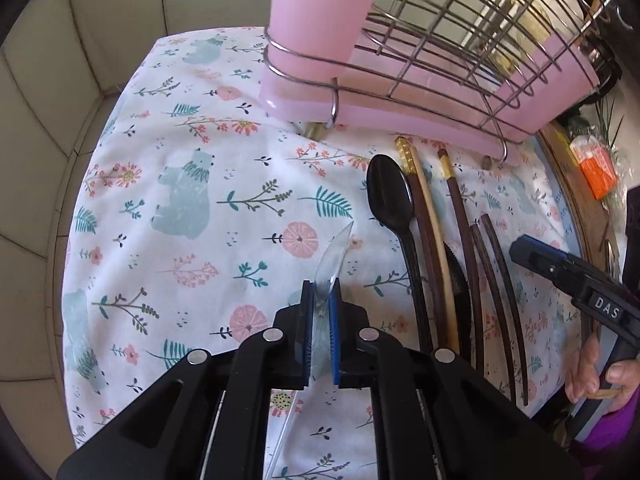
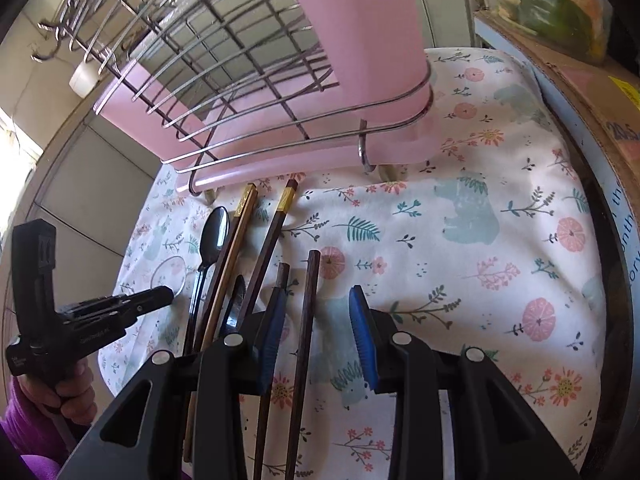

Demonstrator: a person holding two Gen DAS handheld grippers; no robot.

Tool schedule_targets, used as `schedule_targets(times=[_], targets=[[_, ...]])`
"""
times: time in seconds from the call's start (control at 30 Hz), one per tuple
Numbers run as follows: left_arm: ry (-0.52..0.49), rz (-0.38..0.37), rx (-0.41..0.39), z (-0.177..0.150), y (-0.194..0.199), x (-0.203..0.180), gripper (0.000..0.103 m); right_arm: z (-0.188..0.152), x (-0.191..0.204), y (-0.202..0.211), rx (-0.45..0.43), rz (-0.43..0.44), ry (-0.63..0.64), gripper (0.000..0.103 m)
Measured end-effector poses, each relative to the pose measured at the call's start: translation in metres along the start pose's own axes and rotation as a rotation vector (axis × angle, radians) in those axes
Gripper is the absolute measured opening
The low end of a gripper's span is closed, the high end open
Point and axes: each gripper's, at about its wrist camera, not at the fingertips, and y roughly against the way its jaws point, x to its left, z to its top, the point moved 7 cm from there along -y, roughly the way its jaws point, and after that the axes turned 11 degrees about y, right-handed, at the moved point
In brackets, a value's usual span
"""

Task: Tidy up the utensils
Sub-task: 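Return to the cloth and grasp a clear utensil with the left tool while the right grasps a dark chopstick, then carry the clear utensil and dark chopstick up and release both into the pink cup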

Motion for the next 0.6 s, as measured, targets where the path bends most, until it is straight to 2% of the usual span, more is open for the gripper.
schedule_targets(times=[0.2, 0.3, 0.33, 0.47, 0.57, 0.6], targets=[[-0.101, 0.026, 0.088, 0.001, -0.006, -0.010, 0.008, 0.009, 0.006, -0.018, 0.076, -0.005, 0.030, 0.032], [-0.139, 0.053, 0.108, 0.003, -0.011, -0.015, 0.013, 0.014, 0.008, -0.024, 0.101, -0.008, 0.045, 0.030], [-0.144, 0.058, 0.118, 0.004, -0.013, -0.016, 0.014, 0.015, 0.009, -0.026, 0.109, -0.004, 0.041, 0.028], [-0.141, 0.053, 0.139, 0.007, -0.015, -0.015, 0.015, 0.017, 0.007, -0.028, 0.113, -0.001, 0.023, 0.007], [-0.143, 0.027, 0.111, 0.011, -0.015, -0.019, 0.015, 0.015, 0.004, -0.025, 0.093, 0.016, 0.000, 0.007], [-0.141, 0.021, 0.097, 0.012, -0.013, -0.019, 0.008, 0.014, 0.002, -0.022, 0.085, 0.015, -0.005, 0.007]])
